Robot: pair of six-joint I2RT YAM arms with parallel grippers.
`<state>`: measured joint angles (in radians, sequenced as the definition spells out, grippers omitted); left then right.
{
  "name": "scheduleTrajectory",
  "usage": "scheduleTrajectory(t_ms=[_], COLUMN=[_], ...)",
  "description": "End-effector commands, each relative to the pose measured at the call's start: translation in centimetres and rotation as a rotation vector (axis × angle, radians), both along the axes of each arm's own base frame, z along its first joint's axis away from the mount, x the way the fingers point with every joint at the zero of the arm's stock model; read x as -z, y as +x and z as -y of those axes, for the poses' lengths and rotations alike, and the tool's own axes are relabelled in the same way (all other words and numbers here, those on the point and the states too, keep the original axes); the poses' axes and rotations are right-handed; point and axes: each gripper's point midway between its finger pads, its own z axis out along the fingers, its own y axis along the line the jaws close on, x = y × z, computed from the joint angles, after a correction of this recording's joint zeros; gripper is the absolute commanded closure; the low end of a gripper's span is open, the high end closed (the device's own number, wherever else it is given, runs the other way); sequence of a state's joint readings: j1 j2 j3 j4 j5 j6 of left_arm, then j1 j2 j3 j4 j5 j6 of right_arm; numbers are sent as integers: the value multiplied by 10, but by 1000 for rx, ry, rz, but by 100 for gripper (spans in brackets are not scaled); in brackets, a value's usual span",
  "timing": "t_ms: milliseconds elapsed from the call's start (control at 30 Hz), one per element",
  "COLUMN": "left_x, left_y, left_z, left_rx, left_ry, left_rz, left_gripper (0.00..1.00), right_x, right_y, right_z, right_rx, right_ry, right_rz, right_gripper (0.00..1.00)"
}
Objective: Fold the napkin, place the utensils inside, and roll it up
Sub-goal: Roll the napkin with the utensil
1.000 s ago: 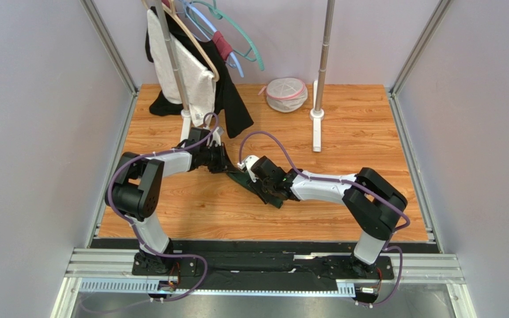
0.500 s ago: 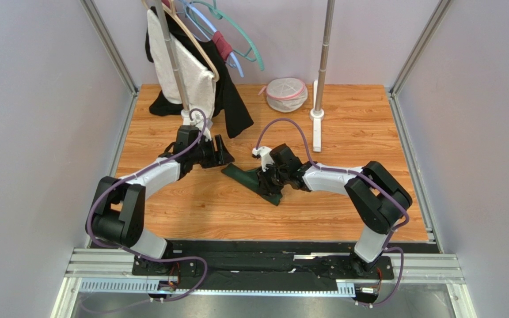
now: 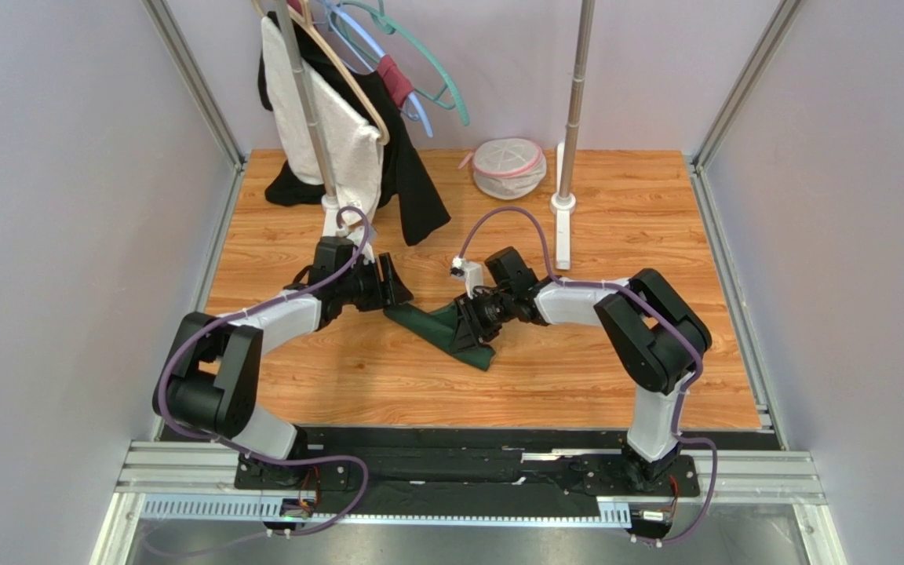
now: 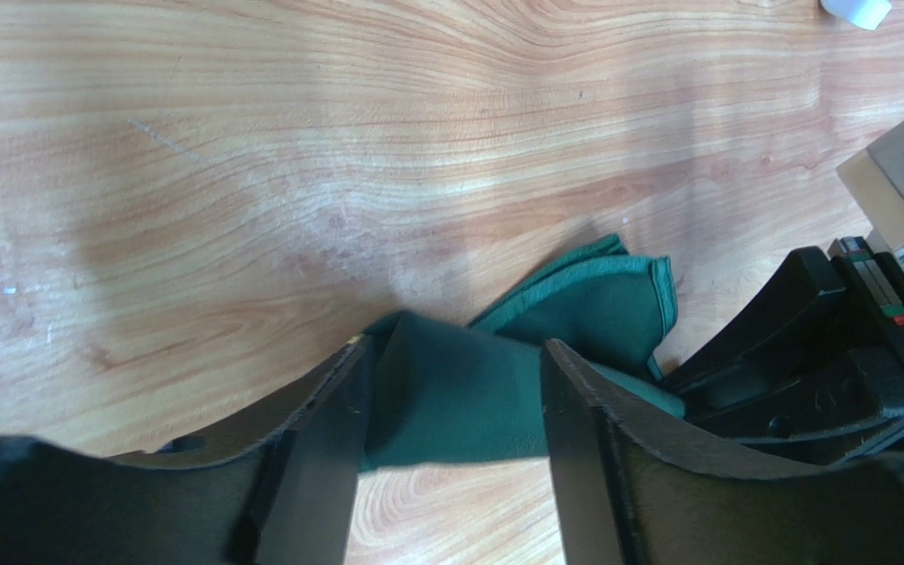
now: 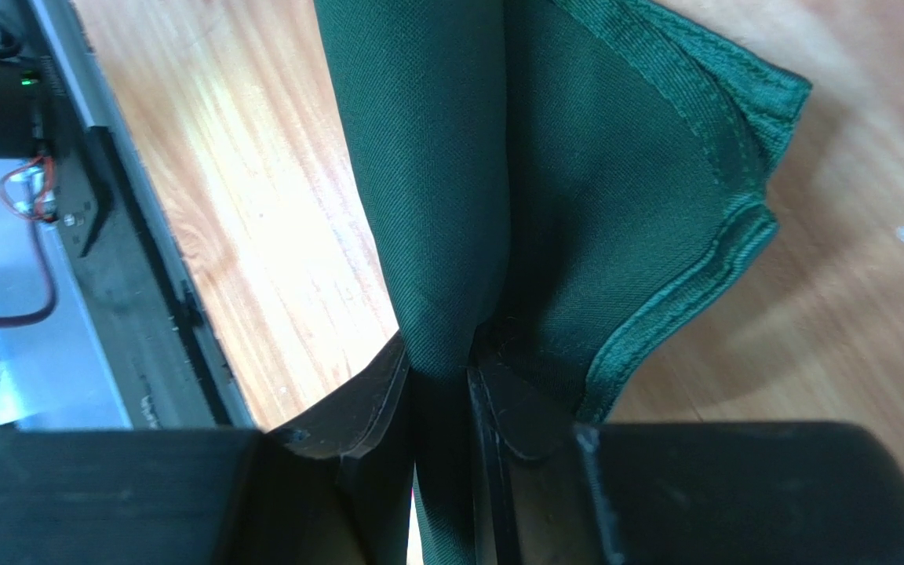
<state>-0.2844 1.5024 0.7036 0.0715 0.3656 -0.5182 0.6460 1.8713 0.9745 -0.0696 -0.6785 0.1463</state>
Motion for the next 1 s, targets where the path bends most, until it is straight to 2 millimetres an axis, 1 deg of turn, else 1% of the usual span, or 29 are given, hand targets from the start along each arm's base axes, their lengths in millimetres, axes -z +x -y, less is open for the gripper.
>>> scheduleTrajectory(t_ms=[0,33,67,167,233,300,333,400,433,467,533,600,633,667,700,733,767,800,867,900,933,967], left_x=[1,1,3,10,14,19,21,25,26,32,33,35,37,39,39,39,40,40,40,40,41,40], left_y=[9,9,8,6,4,1,1,0,0,-2,0,1,1,0,1,1,2,2,3,3,4,6], left_z=[7,8,8,9,10,11,11,11,11,10,9,10,9,9,10,10,10,10,10,10,10,11], left_rx=[20,25,29,36,47,54,57,65,66,64,65,73,75,77,83,85,86,88,88,88,89,90], left_ry=[-32,-38,-39,-37,-36,-36,-36,-29,-25,-15,-4,4,7,11,14,14,16,18,18,18,19,17], left_rz=[29,28,21,-8,-25,-45,-51,-70,-77,-98,-105,-118,-124,-137,-136,-139,-143,-143,-144,-143,-143,-141], left_gripper=[40,43,49,62,66,74,81,88,94,96,100,100,100,100,100,100,100,100,100,100,100,100], right_x=[42,41,41,41,40,39,36,31,28,19,7,-12,-17,-22,-35,-43,-46,-58,-63,-71,-73,-74], right_y=[-30,-30,-29,-27,-23,-22,-22,-20,-20,-14,-11,0,3,10,16,20,27,31,38,41,42,39], right_z=[27,27,27,28,28,29,29,29,29,28,29,28,30,32,31,30,32,30,29,26,24,18], right_rx=[2,2,6,17,28,30,29,31,31,37,41,63,72,99,111,121,151,160,183,186,184,163], right_ry=[-145,-144,-140,-134,-129,-122,-119,-114,-115,-111,-114,-117,-126,-143,-133,-127,-147,-134,-169,-167,-178,-209], right_rz=[-179,-187,-193,-210,-216,-229,-229,-222,-220,-196,-173,-104,-90,-50,-7,27,70,122,216,270,309,372], right_gripper=[76,76,76,75,74,72,67,61,53,50,44,43,42,41,41,41,40,40,40,39,39,39])
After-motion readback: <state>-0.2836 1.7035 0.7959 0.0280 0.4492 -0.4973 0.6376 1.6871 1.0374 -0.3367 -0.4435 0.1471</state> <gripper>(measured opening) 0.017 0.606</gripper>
